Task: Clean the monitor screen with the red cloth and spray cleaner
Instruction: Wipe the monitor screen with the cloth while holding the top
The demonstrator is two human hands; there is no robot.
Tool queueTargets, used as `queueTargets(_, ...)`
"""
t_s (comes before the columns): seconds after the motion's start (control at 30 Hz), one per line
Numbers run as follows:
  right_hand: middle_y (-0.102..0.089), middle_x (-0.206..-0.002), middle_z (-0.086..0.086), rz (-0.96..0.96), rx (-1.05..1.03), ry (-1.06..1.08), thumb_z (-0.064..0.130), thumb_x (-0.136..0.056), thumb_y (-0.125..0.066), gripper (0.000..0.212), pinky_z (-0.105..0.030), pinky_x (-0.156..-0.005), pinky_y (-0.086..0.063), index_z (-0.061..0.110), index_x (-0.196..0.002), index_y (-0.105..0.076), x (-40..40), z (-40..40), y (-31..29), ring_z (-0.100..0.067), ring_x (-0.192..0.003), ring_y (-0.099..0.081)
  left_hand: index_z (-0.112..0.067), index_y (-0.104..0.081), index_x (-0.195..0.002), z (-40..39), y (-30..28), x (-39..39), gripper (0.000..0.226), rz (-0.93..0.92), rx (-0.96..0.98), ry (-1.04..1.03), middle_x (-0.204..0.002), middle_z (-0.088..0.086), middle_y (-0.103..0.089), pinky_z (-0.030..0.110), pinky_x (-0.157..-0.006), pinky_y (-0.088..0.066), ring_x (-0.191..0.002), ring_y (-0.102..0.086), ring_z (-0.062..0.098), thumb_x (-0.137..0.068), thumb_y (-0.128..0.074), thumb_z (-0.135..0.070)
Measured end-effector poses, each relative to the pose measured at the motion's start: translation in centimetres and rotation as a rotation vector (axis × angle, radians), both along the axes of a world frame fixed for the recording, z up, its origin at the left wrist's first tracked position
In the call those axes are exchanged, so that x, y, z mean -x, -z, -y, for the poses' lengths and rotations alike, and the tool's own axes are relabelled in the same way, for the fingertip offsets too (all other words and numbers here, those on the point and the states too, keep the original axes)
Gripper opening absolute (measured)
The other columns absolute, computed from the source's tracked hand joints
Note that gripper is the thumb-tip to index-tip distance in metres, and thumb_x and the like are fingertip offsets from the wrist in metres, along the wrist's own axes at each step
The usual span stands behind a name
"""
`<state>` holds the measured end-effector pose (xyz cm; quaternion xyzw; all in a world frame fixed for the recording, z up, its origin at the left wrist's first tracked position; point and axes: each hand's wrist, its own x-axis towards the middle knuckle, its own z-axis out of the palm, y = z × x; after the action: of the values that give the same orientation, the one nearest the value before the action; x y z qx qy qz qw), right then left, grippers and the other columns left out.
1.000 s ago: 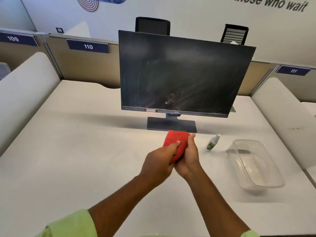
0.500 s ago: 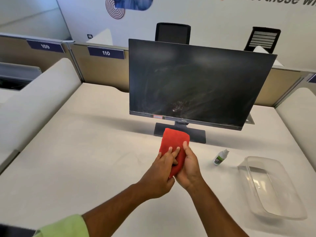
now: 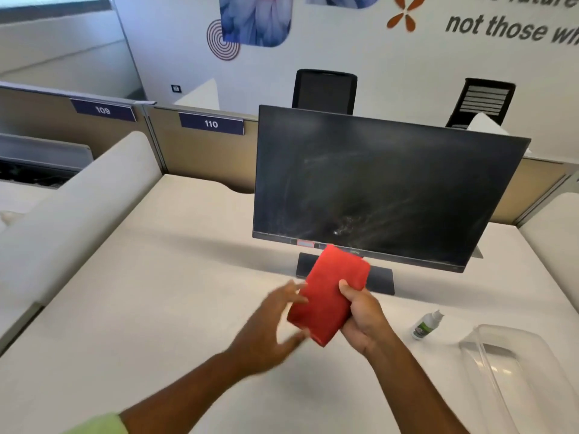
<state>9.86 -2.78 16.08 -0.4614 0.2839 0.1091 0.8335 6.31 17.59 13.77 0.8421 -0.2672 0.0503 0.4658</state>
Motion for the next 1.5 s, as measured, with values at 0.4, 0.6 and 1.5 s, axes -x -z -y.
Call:
queueTargets(0.4,-0.070,-0.121,0.003,0.557,0.716,0.365,0.018,-0.106,-0.056,0.030,-0.047,-0.109,-0.054,0.024,-0.136,-0.061,-14.6,-3.0,-14.7,-0.014,-0.108,-0.069,-0.012,-0.055,-0.136,-10.0,-14.9,-23.7,0.035,-0.065,0.282,-0.396,-0.129,0.000,-0.062,0.029,-0.104,-0.048,-0.116,-0.059,0.011,-0.102,-0.053,-0.021)
queueTargets(0.6,-0.056,-0.132,-0.016,0.883,1.667,0.613,0.008,-0.096,-0.057,0.052,-0.041,-0.103,-0.047,0.017,-0.148,-0.057,-19.9,-5.5,-18.8,-0.033,-0.117,-0.055,-0.020,-0.048,-0.143,-9.8,-19.9,-29.4,0.051,-0.121,0.231,-0.240,-0.144,0.001,-0.055,0.038,-0.111,-0.042,-0.131,-0.052,0.017,-0.101,-0.047,-0.049)
queueTargets(1.5,-0.004,-0.178,0.006,1.216,2.183,0.075,0.016,-0.106,-0.056,0.079,-0.047,-0.133,-0.004,0.032,-0.169,-0.011,-26.8,-11.6,-8.8,-0.019,-0.165,0.000,-0.015,-0.060,-0.134,-8.8,-21.2,-30.4,0.085,-0.419,0.509,-0.076,-0.129,0.007,-0.069,0.044,-0.114,-0.041,-0.120,-0.064,0.021,-0.096,-0.008,-0.071)
